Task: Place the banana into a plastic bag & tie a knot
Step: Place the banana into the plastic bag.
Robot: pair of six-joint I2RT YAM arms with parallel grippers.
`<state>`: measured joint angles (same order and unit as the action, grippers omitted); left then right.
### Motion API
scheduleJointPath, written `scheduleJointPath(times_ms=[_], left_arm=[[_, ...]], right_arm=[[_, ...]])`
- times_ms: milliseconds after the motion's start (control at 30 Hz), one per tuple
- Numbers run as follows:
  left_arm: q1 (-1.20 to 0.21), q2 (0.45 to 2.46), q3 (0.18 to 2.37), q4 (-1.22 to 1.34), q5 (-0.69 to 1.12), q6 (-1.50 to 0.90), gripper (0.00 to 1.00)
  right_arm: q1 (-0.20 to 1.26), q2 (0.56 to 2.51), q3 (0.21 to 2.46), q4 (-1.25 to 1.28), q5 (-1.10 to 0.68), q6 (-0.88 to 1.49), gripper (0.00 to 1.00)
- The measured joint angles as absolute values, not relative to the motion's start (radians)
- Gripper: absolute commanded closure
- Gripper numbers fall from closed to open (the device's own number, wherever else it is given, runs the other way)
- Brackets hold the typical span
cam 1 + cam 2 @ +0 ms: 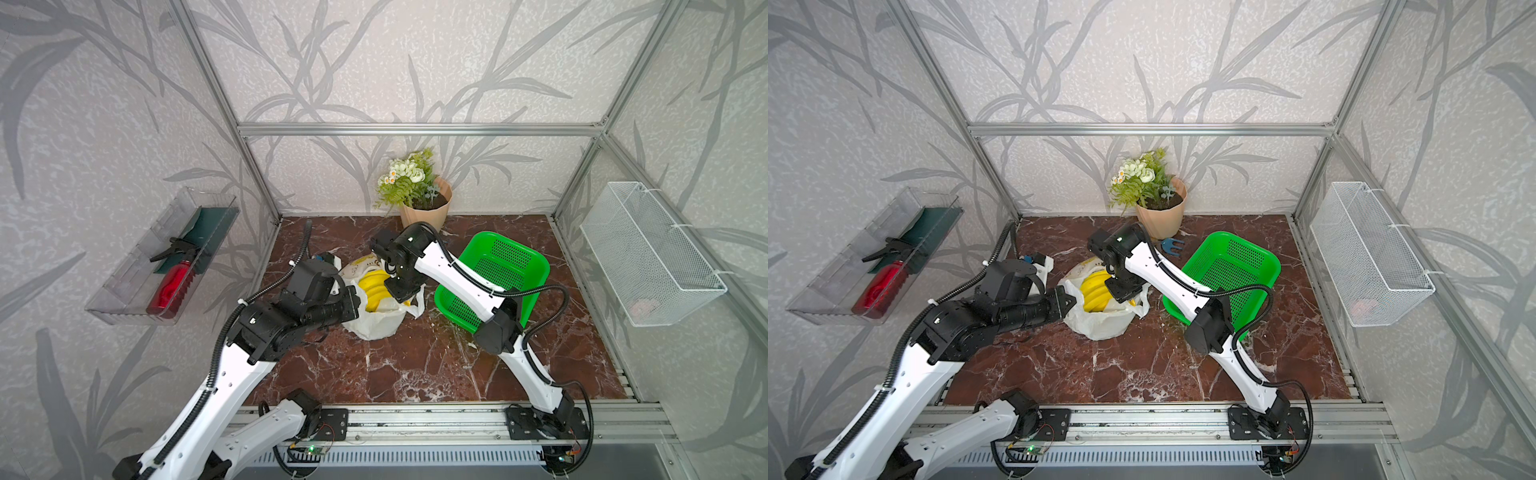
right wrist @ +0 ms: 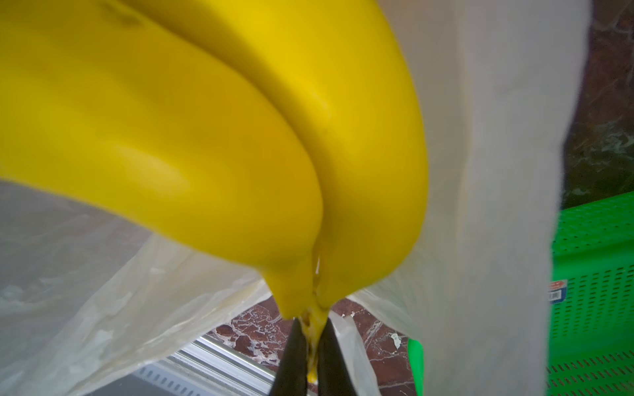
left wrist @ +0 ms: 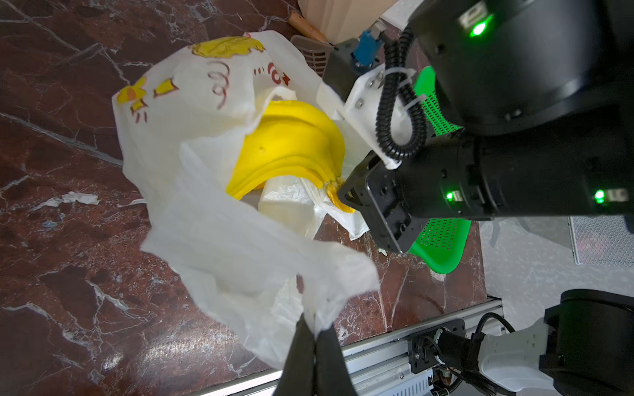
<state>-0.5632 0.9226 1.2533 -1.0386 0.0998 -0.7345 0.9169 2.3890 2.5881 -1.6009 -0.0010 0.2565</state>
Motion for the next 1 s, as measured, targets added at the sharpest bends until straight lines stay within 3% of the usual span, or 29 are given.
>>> scheduleJointPath(times_ms=[233, 400, 533, 767, 1000], left_arm=[[-0.563, 0.927, 1.252, -1.012, 0.115, -0.736, 1.0], [-0.563, 0.927, 1.246, -0.988, 0.124, -0.739, 1.0], [-0.563, 0.927, 1.247, -0.986, 0.121, -0.745, 1.0], [-0.563, 0.926, 1.248, -0.986, 0.096, -0.756, 1.0], [-0.563, 0.926, 1.248, -0.986, 0.081, -0.76, 1.0]], right_arm=[[0.937, 2.403, 2.653, -1.601, 0.017, 0.253, 1.0], [0.934, 2.454, 2.844, -1.6, -0.003, 0.259, 0.63], [0.922, 2.429, 2.836, -1.6, -0.024, 0.258, 0.45], [0.9, 2.16, 2.528, -1.549, -0.013, 0.245, 0.38], [0.892, 1.574, 1.735, -1.201, -0.006, 0.25, 0.37]])
